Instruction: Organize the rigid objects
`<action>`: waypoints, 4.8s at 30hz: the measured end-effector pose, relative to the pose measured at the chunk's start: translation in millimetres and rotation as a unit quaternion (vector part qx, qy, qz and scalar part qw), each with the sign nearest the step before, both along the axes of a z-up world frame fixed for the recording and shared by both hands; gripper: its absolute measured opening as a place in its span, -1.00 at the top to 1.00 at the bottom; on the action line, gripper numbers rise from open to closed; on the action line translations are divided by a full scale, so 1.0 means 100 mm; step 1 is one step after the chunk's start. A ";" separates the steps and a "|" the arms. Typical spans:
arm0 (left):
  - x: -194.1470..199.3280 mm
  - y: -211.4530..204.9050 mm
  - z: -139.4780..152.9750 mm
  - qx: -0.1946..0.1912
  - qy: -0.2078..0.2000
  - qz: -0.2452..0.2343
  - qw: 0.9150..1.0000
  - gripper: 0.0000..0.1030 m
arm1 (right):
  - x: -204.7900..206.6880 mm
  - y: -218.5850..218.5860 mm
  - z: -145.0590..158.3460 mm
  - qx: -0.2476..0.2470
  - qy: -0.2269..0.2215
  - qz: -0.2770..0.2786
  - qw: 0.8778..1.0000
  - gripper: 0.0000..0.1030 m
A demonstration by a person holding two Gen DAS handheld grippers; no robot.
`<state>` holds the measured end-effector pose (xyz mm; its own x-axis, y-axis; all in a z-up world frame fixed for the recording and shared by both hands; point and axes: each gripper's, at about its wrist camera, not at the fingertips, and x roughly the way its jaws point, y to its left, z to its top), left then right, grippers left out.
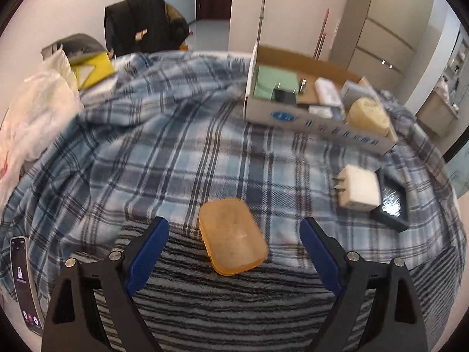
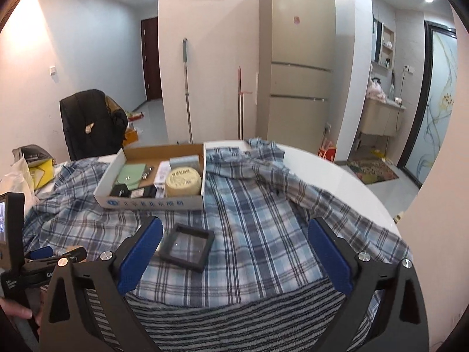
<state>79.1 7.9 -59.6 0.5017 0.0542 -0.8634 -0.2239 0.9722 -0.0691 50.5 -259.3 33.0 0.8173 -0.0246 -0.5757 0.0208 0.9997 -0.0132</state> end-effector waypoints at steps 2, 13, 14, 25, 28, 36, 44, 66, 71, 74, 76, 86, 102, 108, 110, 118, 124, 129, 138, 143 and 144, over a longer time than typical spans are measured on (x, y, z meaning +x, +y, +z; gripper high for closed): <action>0.03 0.02 -0.09 -0.005 0.015 0.000 1.000 -0.79 | 0.03 -0.03 -0.06 0.001 0.006 -0.004 1.000 -0.92; -0.14 0.18 0.16 0.000 -0.047 0.008 0.999 0.10 | 0.12 -0.13 -0.20 0.008 0.033 -0.016 0.999 -0.92; -0.17 0.19 0.22 -0.002 -0.058 0.005 0.998 0.10 | 0.12 -0.14 -0.20 0.009 0.033 -0.017 0.999 -0.92; -0.49 0.05 0.83 0.006 -0.163 -0.041 0.986 0.10 | 0.31 -0.05 -0.27 0.039 0.080 0.010 0.996 -0.92; -0.44 0.01 0.81 0.002 -0.165 -0.040 0.985 0.10 | 0.49 -0.05 -0.35 0.105 0.116 0.020 0.987 -0.92; -0.16 -0.03 0.91 -0.016 -0.199 -0.068 0.977 0.10 | 1.06 0.21 -0.63 0.122 0.201 0.019 0.972 -0.68; 0.00 0.04 0.50 -0.035 -0.182 -0.058 0.981 0.10 | 1.31 0.38 -1.08 0.105 0.275 0.013 0.956 -0.36; 0.06 0.12 0.21 -0.041 -0.140 -0.045 0.988 0.10 | 1.32 0.69 -1.18 0.048 0.282 0.036 0.958 -0.40; 0.04 0.12 0.21 -0.037 -0.143 -0.043 0.988 0.10 | 1.11 0.69 -1.18 0.020 0.272 0.058 0.960 -0.35; 0.01 0.12 0.25 -0.041 -0.155 -0.044 0.986 0.10 | 0.98 0.58 -1.16 0.016 0.261 0.060 0.963 -0.35; 0.01 0.09 0.25 -0.035 -0.155 -0.047 0.986 0.10 | 0.92 0.48 -1.16 0.014 0.260 0.048 0.964 -0.35; 0.04 0.07 0.19 -0.041 -0.144 -0.057 0.987 0.10 | 0.79 0.32 -1.18 0.009 0.214 0.039 0.976 -0.34; -0.13 -0.06 0.36 -0.022 -0.184 -0.075 0.980 0.10 | 0.42 0.22 -0.81 0.051 0.057 0.065 0.995 -0.34; -0.39 -0.14 0.64 -0.017 -0.212 -0.099 0.972 0.10 | 0.35 0.31 -0.56 0.012 0.016 0.060 0.998 -0.34; -0.41 -0.18 0.74 -0.003 -0.213 -0.111 0.971 0.10 | 0.35 0.33 -0.41 0.000 0.002 0.069 0.998 -0.34; -0.47 -0.16 1.25 0.001 -0.228 -0.123 0.966 0.10 | 0.42 0.25 0.26 0.002 -0.058 0.079 0.995 -0.34; -0.14 -0.12 1.71 0.011 -0.256 -0.109 0.961 0.10 | 0.64 0.25 0.86 0.025 -0.088 0.074 0.993 -0.34; 0.19 -0.14 2.08 0.008 -0.295 -0.103 0.950 0.10 | 0.90 0.34 1.39 0.080 -0.122 0.071 0.987 -0.34; 0.90 -0.08 2.14 -0.009 -0.294 -0.072 0.953 0.10 | 1.74 0.70 1.15 0.108 -0.059 0.060 0.991 -0.34; 1.12 -0.13 1.90 -0.034 -0.300 -0.098 0.948 0.10 | 2.09 0.70 0.83 0.124 -0.033 0.046 0.991 -0.34; 1.23 -0.14 1.79 -0.025 -0.290 -0.108 0.951 0.10 | 2.14 0.70 0.73 0.116 -0.028 0.049 0.992 -0.34</action>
